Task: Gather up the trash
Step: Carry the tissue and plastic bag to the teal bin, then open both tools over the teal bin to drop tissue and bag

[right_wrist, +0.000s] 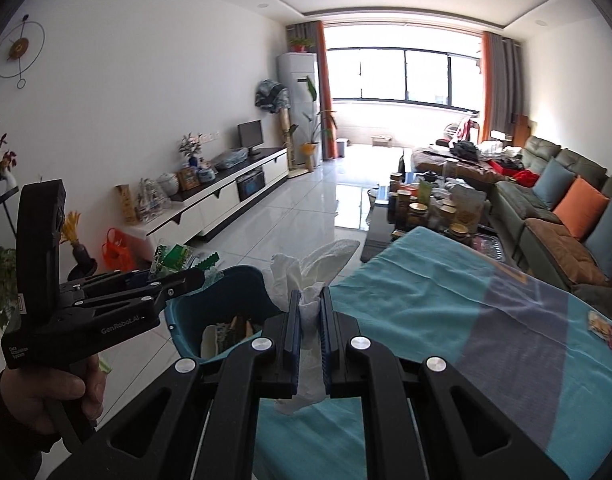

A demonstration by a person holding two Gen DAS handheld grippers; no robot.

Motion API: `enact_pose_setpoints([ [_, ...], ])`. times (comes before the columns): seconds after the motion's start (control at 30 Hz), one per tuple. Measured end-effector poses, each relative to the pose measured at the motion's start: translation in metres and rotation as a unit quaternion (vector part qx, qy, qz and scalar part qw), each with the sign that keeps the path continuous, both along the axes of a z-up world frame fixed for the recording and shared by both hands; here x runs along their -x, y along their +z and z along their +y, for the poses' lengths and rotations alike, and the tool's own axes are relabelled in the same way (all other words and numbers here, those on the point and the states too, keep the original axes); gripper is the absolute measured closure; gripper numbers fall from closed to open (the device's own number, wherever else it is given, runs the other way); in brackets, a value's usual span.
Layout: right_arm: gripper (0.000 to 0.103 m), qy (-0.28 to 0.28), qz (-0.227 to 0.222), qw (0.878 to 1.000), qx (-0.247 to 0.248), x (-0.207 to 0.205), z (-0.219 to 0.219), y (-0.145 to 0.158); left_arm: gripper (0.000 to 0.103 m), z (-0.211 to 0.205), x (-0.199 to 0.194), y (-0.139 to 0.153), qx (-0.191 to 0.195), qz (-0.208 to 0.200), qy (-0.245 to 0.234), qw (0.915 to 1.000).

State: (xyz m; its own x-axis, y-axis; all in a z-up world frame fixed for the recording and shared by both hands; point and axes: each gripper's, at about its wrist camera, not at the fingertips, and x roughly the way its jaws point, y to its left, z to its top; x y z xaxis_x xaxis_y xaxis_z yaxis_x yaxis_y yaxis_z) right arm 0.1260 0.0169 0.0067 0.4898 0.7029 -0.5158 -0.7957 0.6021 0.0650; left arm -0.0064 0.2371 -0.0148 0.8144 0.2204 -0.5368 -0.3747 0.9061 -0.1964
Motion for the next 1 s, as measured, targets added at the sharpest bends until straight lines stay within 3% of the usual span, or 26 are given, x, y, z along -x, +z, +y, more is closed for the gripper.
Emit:
enact_pose_setpoints([
  [0.4,0.096,0.058,0.029,0.997,0.033,-0.014,0.078,-0.026,0.068,0.068,0.01,-0.025,0.008,0.039,0.058,0.9975],
  [1.0,0.095,0.122,0.082,0.982,0.118,-0.043,0.179,-0.074,0.066,0.115,-0.064,-0.101,0.039,0.118,0.088,0.9884],
])
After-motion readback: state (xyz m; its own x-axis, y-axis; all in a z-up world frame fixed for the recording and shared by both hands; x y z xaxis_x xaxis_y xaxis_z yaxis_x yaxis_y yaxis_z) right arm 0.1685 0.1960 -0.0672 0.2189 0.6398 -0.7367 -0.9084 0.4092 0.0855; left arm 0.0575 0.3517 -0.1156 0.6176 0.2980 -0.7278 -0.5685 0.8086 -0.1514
